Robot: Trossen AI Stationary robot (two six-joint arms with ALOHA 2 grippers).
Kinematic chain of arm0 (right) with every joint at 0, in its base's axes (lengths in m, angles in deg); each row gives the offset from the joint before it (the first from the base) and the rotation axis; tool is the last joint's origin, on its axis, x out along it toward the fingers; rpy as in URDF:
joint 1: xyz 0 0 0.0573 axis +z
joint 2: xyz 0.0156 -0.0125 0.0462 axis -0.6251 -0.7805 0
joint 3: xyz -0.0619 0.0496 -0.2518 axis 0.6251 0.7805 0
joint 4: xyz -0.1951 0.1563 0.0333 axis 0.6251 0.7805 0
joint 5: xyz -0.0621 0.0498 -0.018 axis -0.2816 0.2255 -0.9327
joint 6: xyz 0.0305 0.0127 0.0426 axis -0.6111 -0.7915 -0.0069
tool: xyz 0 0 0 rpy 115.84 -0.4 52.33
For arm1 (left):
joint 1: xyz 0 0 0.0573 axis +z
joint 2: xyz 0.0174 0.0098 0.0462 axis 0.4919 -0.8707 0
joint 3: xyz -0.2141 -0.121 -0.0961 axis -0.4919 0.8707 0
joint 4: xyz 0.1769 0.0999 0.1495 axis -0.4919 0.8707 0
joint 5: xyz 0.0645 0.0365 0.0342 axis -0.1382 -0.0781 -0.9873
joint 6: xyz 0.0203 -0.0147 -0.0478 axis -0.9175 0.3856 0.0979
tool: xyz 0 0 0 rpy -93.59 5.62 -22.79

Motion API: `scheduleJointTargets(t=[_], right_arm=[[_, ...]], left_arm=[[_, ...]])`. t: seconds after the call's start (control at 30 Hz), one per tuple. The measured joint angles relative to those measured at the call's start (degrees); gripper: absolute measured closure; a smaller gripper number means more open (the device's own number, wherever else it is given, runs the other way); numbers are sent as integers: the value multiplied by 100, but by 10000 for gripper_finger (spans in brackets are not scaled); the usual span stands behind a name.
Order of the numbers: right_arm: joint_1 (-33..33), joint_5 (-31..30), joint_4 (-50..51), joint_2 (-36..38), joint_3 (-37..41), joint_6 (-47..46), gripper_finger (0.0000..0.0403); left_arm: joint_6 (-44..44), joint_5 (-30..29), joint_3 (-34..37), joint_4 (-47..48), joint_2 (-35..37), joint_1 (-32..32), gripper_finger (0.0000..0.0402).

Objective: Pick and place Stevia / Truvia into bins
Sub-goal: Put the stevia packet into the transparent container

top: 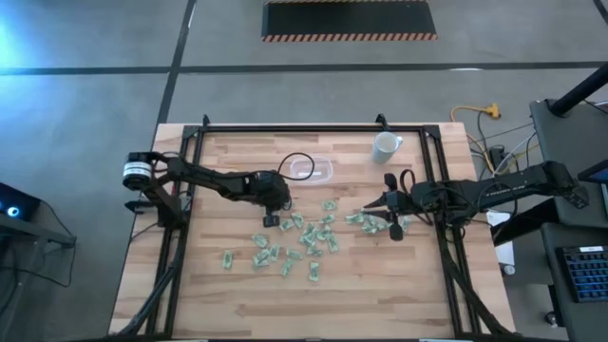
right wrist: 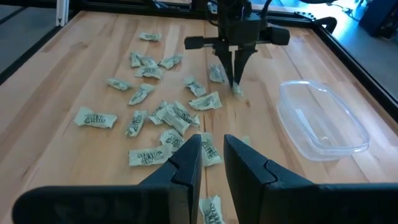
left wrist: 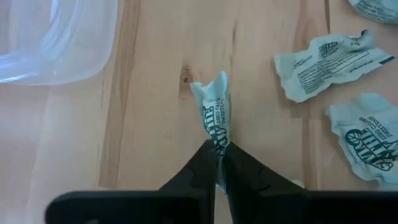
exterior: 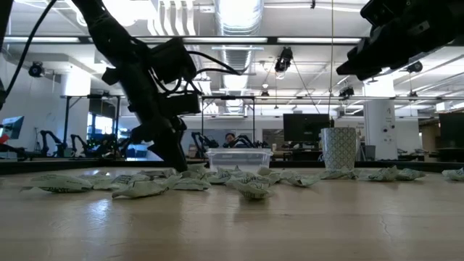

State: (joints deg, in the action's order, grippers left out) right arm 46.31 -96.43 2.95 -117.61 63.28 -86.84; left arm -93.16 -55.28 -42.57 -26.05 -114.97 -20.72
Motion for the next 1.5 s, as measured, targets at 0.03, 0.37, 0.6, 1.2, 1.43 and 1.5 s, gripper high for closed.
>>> scheduleJointTargets(t=[0.03,0.37,0.6,1.2,1.43,1.5], right_arm=[[2,0,3,0,12,0,344],[0,-8,-50,2,389,-133,344],[-2,-161,-360,5,437,-104,344],[0,-151,-501,-2,435,-377,344],[0,-135,-154,-148,435,-538,344],[0,-120,-100,-302,435,-537,344]], left_arm=[[1,2,-16,-1,17,-1,394],[-274,-54,-225,-135,664,-12,400],[-859,-630,-390,-1266,478,208,401],[-1182,-641,-1746,-618,-747,815,312],[-846,-604,-1746,-9,-165,730,222],[-737,-529,-1729,421,126,605,213]])
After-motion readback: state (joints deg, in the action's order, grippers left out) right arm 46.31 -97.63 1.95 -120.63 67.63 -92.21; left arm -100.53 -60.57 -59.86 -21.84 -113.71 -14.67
